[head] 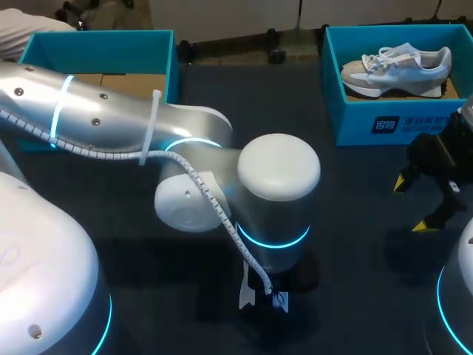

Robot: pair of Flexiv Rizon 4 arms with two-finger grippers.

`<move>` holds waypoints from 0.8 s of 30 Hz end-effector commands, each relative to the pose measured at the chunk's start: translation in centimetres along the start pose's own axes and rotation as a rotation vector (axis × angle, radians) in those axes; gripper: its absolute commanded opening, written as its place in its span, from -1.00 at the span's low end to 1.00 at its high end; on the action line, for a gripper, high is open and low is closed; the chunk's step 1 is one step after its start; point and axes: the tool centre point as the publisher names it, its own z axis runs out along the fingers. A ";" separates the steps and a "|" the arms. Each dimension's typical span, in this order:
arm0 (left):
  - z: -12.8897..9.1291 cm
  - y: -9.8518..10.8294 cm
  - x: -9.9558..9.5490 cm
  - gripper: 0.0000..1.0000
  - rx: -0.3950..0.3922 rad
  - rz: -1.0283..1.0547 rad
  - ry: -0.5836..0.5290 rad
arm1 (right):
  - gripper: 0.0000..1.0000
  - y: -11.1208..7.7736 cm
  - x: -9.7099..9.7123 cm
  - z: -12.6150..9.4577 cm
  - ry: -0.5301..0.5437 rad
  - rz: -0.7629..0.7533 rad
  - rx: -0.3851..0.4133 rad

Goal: Take the shoe out of the shoebox, open the shoe tongue, remove and reinsert the insole, then place the shoe into the shoebox

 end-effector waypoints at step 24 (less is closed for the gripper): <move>-5.4 2.7 -3.6 -1.00 0.019 0.023 0.013 | 1.00 0.0 0.0 0.1 0.000 0.000 0.003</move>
